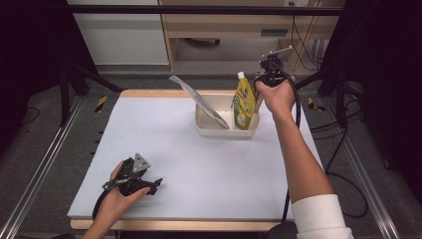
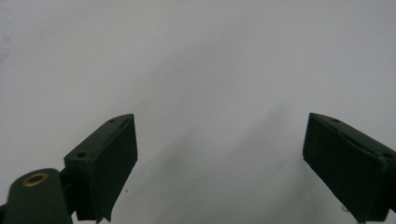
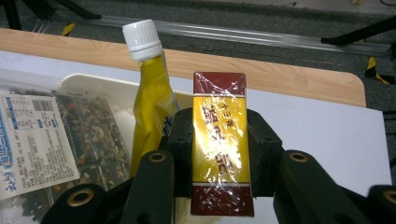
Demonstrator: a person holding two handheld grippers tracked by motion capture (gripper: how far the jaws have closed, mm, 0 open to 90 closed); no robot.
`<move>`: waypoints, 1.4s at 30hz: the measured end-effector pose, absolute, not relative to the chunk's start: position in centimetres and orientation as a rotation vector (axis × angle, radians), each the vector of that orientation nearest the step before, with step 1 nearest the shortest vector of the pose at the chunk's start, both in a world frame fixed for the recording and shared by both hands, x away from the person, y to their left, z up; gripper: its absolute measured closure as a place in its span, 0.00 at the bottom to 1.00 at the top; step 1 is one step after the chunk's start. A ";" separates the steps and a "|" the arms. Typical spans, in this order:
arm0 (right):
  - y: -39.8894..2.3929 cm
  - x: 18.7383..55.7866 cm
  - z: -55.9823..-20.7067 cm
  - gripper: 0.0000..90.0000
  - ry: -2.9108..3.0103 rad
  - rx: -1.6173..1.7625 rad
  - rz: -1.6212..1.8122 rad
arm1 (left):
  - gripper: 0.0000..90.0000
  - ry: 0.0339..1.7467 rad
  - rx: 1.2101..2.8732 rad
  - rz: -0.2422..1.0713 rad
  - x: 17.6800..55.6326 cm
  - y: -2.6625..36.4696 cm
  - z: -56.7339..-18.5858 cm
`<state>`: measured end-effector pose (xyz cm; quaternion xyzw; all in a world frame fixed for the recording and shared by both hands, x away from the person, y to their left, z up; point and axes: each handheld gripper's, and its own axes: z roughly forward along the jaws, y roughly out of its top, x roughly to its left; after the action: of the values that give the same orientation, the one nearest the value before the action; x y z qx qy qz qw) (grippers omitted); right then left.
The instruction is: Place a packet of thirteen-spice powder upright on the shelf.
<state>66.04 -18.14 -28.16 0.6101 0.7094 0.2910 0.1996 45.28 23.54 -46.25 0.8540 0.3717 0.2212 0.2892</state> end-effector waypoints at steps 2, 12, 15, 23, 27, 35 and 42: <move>-18.2 66.2 -28.5 0.76 1.979 1.722 0.813 | 0.11 0.990 2.282 0.589 45.3 23.5 -46.3; -18.7 66.5 -29.9 0.76 1.975 1.751 0.802 | 0.12 0.983 2.293 0.578 45.3 23.2 -46.5; -18.5 66.6 -30.1 0.76 1.971 1.757 0.793 | 0.11 0.982 2.293 0.578 45.3 23.1 -46.5; -18.1 66.5 -30.7 0.76 1.956 1.751 0.766 | 0.11 0.985 2.290 0.573 45.2 23.0 -46.7; -18.1 66.5 -30.9 0.76 1.932 1.778 0.761 | 0.12 0.983 2.292 0.570 45.2 23.0 -46.7; -18.2 66.6 -31.7 0.76 1.928 1.800 0.762 | 0.12 0.972 2.301 0.570 45.2 22.9 -46.7; -18.2 66.5 -31.8 0.76 1.924 1.809 0.758 | 0.12 0.961 2.303 0.571 45.2 22.8 -46.7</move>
<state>66.51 -18.25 -31.77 0.6458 0.6867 0.2705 0.1956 45.16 22.77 -46.67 0.8619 0.3597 0.2135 0.2866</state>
